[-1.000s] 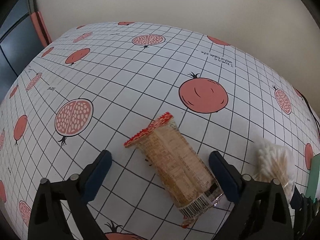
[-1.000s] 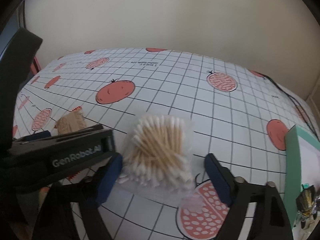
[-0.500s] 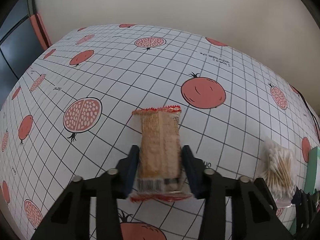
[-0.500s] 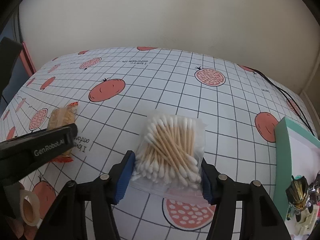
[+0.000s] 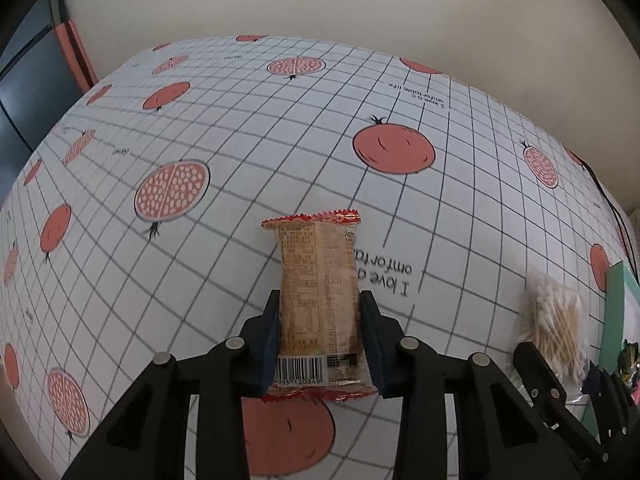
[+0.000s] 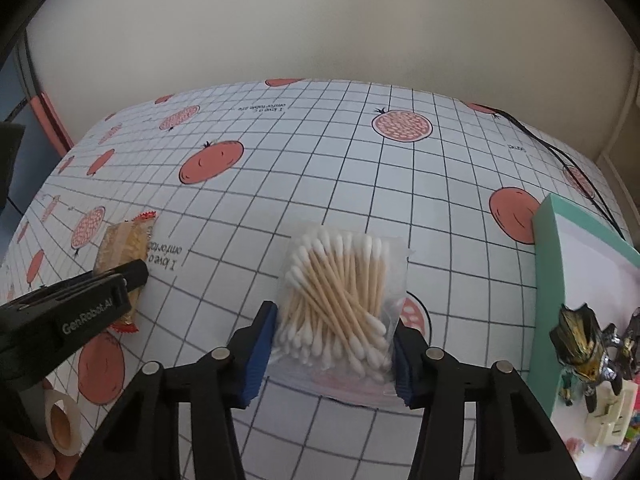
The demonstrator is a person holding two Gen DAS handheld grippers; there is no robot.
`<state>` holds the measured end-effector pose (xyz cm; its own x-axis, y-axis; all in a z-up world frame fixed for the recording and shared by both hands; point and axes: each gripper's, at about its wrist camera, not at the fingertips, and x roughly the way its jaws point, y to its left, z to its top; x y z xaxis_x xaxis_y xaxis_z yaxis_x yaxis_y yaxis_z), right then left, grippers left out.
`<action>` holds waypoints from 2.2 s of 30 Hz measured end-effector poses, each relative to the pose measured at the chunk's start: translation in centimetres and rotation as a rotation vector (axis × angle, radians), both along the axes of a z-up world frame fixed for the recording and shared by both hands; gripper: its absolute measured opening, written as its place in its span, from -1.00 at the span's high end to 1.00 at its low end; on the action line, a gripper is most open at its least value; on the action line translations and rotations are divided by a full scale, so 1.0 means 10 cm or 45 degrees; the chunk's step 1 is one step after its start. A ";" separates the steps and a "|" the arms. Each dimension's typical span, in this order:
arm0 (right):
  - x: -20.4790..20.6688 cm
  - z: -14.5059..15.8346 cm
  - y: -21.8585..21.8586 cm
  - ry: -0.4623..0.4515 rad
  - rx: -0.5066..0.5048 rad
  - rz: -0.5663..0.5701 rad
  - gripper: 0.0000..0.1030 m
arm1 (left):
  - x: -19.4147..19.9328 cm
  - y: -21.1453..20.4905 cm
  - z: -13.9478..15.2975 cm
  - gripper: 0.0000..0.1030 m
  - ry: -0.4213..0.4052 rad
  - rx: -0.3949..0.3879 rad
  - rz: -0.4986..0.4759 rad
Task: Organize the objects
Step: 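Lift and carry the swab bag and biscuit packet toward the tray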
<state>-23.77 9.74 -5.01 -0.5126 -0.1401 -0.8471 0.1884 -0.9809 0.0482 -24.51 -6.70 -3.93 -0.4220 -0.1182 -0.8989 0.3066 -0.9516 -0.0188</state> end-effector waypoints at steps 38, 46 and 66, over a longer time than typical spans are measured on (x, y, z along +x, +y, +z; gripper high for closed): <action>0.28 0.97 0.79 0.211 -0.138 -0.067 0.01 | 0.35 0.67 0.79 0.26 0.268 0.192 -0.106; 0.23 1.01 1.14 0.228 -0.169 -0.158 0.01 | 0.40 1.11 1.02 0.26 0.349 0.200 -0.265; 0.27 1.22 2.16 0.289 -0.187 -0.348 0.01 | 0.54 1.86 1.20 0.26 0.440 0.342 -0.575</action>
<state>-21.09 31.32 7.18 -0.7199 -0.0837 -0.6891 -0.0574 -0.9821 0.1793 -19.09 11.94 8.12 -0.6488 0.3508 -0.6753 -0.1911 -0.9341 -0.3016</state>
